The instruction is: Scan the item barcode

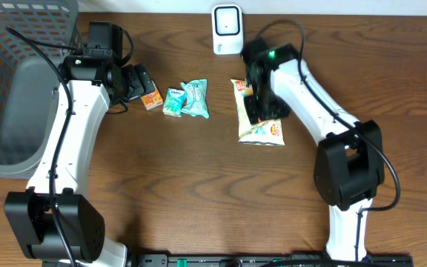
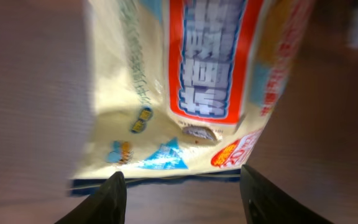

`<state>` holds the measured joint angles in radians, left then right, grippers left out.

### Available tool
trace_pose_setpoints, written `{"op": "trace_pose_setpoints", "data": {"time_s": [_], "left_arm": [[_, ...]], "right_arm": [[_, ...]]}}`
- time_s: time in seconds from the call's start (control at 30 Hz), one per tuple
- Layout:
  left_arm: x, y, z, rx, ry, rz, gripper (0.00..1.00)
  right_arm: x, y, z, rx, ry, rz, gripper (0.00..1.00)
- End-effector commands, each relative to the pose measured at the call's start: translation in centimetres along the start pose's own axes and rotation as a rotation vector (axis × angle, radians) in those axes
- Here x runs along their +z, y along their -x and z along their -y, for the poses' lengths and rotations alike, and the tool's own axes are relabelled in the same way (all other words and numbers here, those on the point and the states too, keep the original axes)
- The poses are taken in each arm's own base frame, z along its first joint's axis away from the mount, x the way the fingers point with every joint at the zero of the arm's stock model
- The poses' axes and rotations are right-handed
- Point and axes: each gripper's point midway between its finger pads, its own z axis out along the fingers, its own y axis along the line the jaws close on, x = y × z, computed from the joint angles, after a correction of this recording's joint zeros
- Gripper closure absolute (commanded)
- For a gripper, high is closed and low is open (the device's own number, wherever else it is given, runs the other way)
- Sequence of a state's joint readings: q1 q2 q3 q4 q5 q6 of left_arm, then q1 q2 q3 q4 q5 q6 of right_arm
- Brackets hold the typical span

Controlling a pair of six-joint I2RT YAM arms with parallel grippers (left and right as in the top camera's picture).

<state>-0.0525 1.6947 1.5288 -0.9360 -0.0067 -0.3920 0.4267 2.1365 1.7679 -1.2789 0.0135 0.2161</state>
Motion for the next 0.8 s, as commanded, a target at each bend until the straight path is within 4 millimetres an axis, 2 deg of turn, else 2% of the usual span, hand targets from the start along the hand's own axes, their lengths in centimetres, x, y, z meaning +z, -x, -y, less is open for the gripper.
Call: {"op": "trace_pose_setpoints", "data": {"time_s": [0.0,0.07,0.17,0.37,0.4,0.43,0.47,0.53,0.6,0.7,0.77], "left_arm": [[0.1,0.2,-0.3,0.003,0.014,0.004,0.00],[0.1,0.2,-0.3,0.003,0.014,0.004,0.00],[0.1,0.2,-0.3,0.003,0.014,0.004,0.00],[0.1,0.2,-0.3,0.003,0.014,0.004,0.00],[0.1,0.2,-0.3,0.003,0.014,0.004,0.00],[0.1,0.2,-0.3,0.003,0.014,0.004,0.00],[0.1,0.2,-0.3,0.003,0.014,0.004,0.00],[0.1,0.2,-0.3,0.003,0.014,0.004,0.00],[0.1,0.2,-0.3,0.003,0.014,0.004,0.00],[0.1,0.2,-0.3,0.003,0.014,0.004,0.00],[0.1,0.2,-0.3,0.003,0.014,0.004,0.00]], "right_arm": [[3.4,-2.1,-1.2,-0.025,0.023,-0.063,0.45],[4.5,-2.4,-2.5,-0.027,0.070,-0.065,0.43],[4.3,-2.2,-3.8,-0.037,0.125,-0.055,0.43],[-0.5,0.6,-3.8,-0.036,0.133,0.032,0.37],[-1.7,1.2,-3.3,-0.030,0.114,0.058,0.34],[-2.7,1.9,-2.6,-0.022,0.088,0.086,0.25],[-3.6,2.5,-1.9,-0.013,0.060,0.110,0.01],[-5.3,3.8,0.3,0.019,-0.003,0.167,0.01],[-5.9,4.5,1.9,0.048,-0.028,0.191,0.01],[-5.7,5.0,4.3,0.106,-0.023,0.196,0.01],[-5.0,5.2,4.9,0.123,0.036,0.185,0.01]]}}
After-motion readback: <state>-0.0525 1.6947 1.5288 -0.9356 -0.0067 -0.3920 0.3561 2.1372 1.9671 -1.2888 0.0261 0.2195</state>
